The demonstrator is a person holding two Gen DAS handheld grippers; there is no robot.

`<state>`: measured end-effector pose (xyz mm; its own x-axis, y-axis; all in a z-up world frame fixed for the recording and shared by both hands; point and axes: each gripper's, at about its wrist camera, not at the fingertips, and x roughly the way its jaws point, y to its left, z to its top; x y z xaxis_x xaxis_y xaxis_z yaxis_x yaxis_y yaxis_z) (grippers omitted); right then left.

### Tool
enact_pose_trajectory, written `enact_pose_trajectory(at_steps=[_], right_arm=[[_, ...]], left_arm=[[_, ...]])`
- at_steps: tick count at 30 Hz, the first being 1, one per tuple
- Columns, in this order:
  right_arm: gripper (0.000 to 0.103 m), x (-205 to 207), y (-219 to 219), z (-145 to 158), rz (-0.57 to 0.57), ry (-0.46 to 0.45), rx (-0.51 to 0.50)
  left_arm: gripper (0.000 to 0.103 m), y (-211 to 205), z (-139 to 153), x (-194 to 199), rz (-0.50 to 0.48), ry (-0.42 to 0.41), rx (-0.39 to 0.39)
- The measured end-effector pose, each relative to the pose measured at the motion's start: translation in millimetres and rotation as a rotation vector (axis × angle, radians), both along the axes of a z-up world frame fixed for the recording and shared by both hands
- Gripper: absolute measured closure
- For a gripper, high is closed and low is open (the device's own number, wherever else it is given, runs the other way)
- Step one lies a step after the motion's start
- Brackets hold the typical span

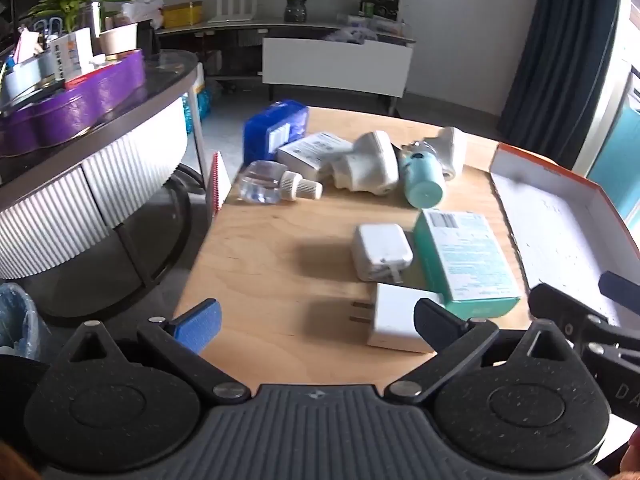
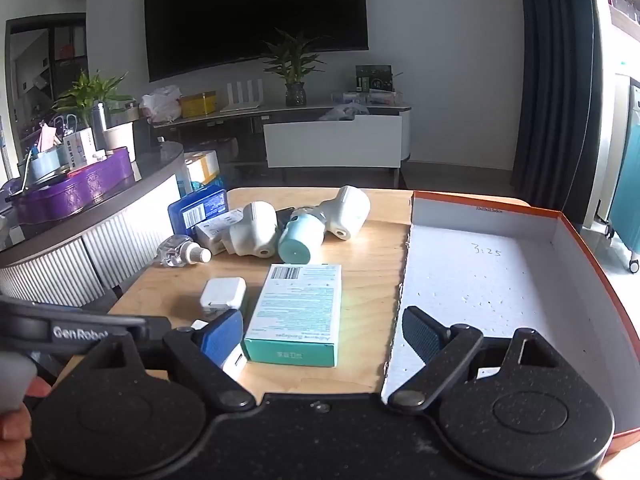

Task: Organize rigid objects
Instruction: 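Grasp the white square charger with the left tool while the right tool reaches for the teal box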

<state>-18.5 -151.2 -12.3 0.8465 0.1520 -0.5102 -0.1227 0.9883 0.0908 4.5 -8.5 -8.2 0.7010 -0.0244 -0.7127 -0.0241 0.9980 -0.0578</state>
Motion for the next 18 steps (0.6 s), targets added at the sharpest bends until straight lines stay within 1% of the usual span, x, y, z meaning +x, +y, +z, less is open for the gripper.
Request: enact_pose_trajectory(at_steps=[2,3,5,7,9,10,13,14,18], right_arm=[[0.001,2,-1,-1,-0.001,0.0,0.001],[0.001,5,-2,-1,-0.004,0.001,0.0],[0.001,11,-4,-3,-0.011,0.004,0.004],[0.001,14,-10,-4,-0.01,0.013,0.014],[0.001,8,-4,-10,-0.016,0.008,0.015],[0.001,5,-4,-4,-0.017,0.009,0.005],[0.001,6,-7,-5,-0.015,0.013,0.007],[0.001,5,-8,-4,-0.016,0.013,0.007],[0.001,12,-5,-7,-0.027,0.02,0.006]], left_arm=[[0.0,-2,2,-13,-0.019,0.01,0.002],[0.0,-6,1,-7,-0.022,0.023,0.002],[0.0,-9,-1,-6,-0.027,0.017,0.006],[0.0,-14,-3,-1,-0.032,0.046,0.017],[0.0,-15,-4,0,-0.037,0.06,0.011],[0.0,-15,-4,0,-0.038,0.081,0.003],[0.0,-17,-5,1,-0.041,0.077,-0.013],[0.0,-18,-6,2,-0.041,0.053,-0.019],[0.0,-20,-9,4,-0.043,0.056,-0.024]])
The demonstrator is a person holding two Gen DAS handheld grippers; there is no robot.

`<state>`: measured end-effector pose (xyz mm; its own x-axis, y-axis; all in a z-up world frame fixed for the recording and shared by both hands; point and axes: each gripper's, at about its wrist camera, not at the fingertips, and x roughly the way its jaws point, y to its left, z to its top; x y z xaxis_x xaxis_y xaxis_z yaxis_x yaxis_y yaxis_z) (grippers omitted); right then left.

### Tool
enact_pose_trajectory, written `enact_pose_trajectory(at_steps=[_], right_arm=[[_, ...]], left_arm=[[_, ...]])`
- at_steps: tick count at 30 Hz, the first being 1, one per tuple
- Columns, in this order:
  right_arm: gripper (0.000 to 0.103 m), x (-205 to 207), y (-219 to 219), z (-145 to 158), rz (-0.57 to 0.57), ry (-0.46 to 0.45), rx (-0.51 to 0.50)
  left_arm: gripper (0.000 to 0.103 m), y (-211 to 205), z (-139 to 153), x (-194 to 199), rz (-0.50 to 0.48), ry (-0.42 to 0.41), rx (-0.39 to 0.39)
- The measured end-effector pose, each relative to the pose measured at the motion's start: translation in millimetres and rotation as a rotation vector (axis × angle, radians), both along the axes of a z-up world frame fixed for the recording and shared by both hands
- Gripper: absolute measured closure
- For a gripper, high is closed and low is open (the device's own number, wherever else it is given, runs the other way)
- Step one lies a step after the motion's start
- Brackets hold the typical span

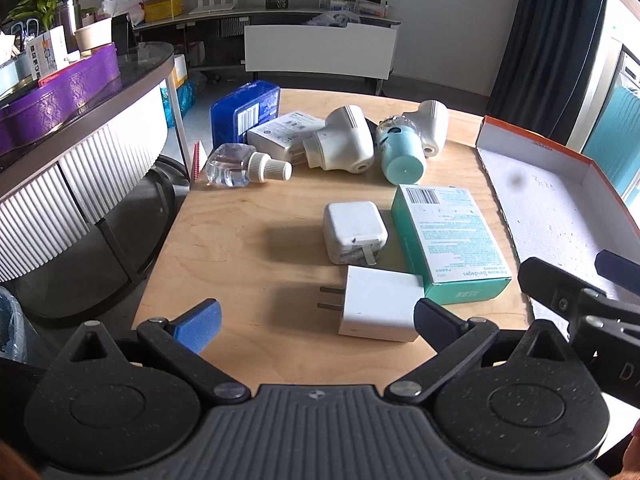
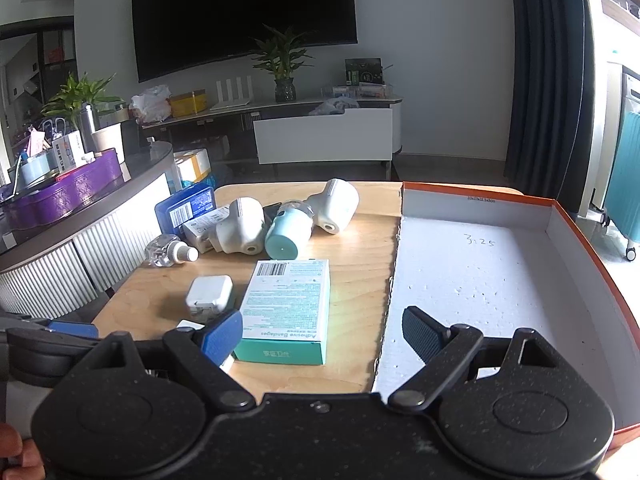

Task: Organize rigid objects
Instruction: 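Grasp the white square charger with the left tool while the right tool reaches for the teal box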

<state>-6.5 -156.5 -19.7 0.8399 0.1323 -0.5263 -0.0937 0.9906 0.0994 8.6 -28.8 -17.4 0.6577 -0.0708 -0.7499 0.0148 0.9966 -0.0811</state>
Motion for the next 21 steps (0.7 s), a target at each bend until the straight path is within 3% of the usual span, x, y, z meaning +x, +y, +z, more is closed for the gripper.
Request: enact_pose_trajectory(at_steps=[11,21], right_arm=[[0.001,4,-4,-4,-0.011,0.035,-0.009],[0.001,10,-9,-9,-0.025,0.031,0.012]], left_arm=[[0.0,-6,-5,5,-0.006,0.018,-0.022],[0.0,-11,-12,11,-0.015,0.041,0.012]])
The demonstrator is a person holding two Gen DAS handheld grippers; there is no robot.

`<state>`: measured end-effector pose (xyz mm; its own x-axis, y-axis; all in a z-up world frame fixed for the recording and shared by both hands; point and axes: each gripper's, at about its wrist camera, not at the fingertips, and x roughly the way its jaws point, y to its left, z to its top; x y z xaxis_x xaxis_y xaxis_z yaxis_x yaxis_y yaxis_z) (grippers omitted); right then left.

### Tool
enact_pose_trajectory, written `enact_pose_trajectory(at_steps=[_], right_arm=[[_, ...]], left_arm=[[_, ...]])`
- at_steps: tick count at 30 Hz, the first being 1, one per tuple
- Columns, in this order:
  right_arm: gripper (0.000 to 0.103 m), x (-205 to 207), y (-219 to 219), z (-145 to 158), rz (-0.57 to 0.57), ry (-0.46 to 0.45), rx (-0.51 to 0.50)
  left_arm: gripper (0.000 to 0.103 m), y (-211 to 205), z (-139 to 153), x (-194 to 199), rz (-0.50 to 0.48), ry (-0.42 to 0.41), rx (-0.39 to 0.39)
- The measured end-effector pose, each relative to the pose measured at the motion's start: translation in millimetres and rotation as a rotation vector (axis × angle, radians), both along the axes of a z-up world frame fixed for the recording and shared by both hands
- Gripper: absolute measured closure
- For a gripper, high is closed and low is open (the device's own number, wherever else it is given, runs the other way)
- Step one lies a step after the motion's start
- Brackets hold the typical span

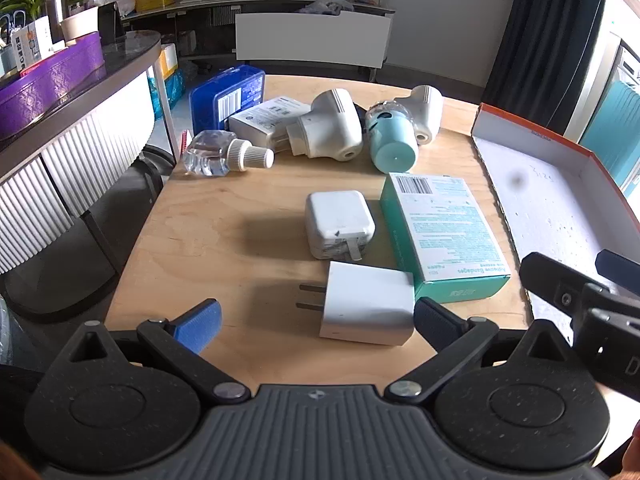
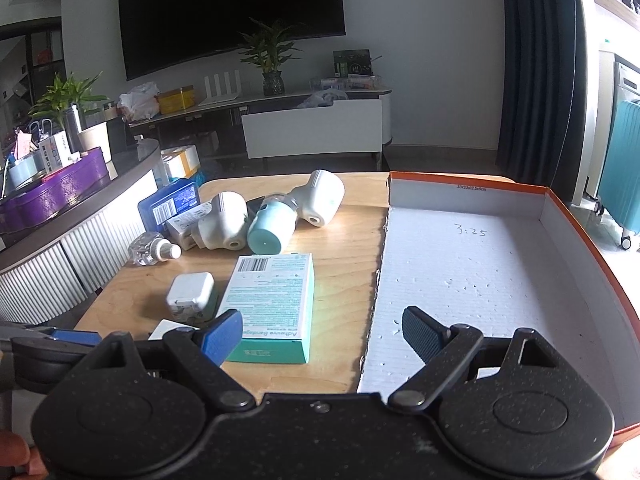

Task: Organize rigid objects
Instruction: 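Grasp the white square charger with the left tool while the right tool reaches for the teal box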

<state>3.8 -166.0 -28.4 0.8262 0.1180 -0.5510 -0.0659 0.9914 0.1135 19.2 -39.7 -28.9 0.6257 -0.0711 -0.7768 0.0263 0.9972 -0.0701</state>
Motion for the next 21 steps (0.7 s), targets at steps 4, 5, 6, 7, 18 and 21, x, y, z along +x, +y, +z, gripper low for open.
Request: enact_pose_trajectory(at_steps=[4,5,6,7,18,21], right_arm=[[0.001,2,-2,0,-0.01,0.002,0.023],[0.001,2,-2,0,-0.012,0.001,0.023],[0.001,3,-3,0,-0.013,0.001,0.024],[0.001,3,-3,0,-0.011,-0.003,0.023],[0.001,9,1,-2,0.004,0.017,0.013],[0.001,14,5,-3,0.02,0.035,0.007]], left_arm=[[0.0,-4,-2,1,-0.011,0.002,0.007],[0.0,-4,-3,0,-0.013,0.005,0.005],[0.0,-5,-3,1,-0.015,0.004,0.003],[0.0,-5,-4,0,-0.018,0.007,0.002],[0.003,-8,-15,7,-0.031,-0.025,0.024],[0.013,-8,-16,6,-0.063,-0.063,0.03]])
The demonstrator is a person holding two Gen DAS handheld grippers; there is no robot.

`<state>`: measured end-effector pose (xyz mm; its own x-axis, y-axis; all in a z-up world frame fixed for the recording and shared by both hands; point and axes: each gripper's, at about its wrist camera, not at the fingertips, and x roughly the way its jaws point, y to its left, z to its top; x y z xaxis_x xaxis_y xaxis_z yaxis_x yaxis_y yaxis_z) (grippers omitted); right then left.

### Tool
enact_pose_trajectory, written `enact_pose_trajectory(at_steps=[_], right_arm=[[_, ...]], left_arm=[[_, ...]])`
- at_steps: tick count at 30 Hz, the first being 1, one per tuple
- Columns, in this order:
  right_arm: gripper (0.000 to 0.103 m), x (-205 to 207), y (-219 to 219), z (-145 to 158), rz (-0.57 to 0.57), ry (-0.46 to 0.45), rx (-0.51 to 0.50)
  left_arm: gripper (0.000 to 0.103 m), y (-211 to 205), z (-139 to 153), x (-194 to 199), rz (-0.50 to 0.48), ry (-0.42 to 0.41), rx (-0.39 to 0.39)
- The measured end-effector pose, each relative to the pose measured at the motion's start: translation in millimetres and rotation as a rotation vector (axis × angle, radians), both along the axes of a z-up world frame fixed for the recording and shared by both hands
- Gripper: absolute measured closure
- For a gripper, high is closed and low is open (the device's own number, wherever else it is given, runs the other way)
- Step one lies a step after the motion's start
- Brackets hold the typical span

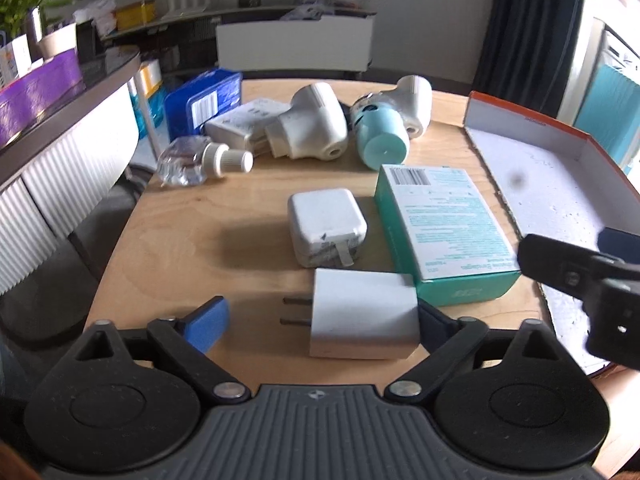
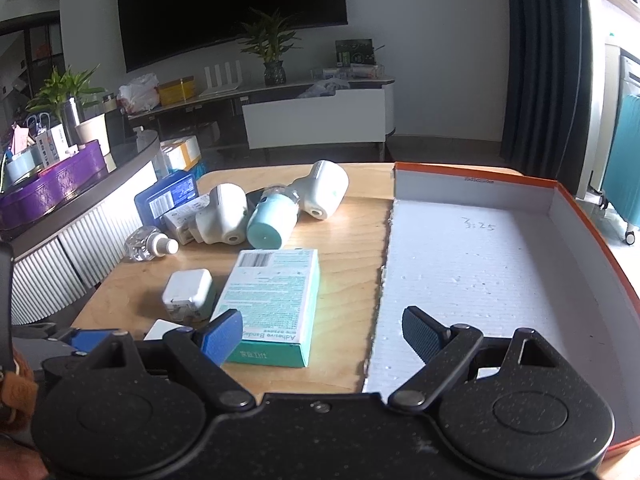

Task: Organize rigid objects
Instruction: 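Grasp the white square charger with the left tool while the right tool reaches for the teal box, then grasp the teal-and-white box with the right tool while the left tool lifts the charger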

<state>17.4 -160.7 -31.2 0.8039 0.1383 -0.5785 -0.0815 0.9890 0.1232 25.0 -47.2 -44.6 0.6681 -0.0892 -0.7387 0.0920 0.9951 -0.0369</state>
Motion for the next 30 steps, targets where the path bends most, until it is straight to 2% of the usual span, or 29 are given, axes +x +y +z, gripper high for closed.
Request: enact_pose_trajectory(at_steps=[2,3,7,10,15,17,21,24,26,30], right_arm=[[0.001,6,4,0,0.018,0.017,0.001],[0.001,10,7,0,0.027,0.031,0.005],[0.001,30,15,3,0.044,0.084,0.048],[0.001,50,22,1,0.011,0.141,0.066],[0.001,76,35,-10,-0.031,0.214,0.014],[0.001,82,38,-15,-0.029,0.231,0.03],[0.004,95,47,-25,-0.026,0.282,-0.029],[0.018,94,45,-25,-0.022,0.271,-0.04],[0.019,92,44,-21,-0.02,0.251,-0.072],[0.019,86,30,-6,-0.026,0.22,-0.038]], left_arm=[[0.034,0,2,-2,-0.026,-0.024,-0.008],[0.036,0,3,-2,-0.037,-0.029,-0.013],[0.036,5,4,-3,-0.032,-0.037,-0.064],[0.037,11,6,-5,-0.019,-0.028,-0.071],[0.037,26,10,-5,0.014,-0.015,-0.093],[0.037,30,12,-5,0.027,-0.023,-0.101],[0.037,37,16,0,0.045,-0.026,-0.097],[0.037,38,22,5,0.051,-0.033,-0.097],[0.037,38,26,7,0.047,-0.043,-0.099],[0.037,35,32,12,0.043,-0.055,-0.106]])
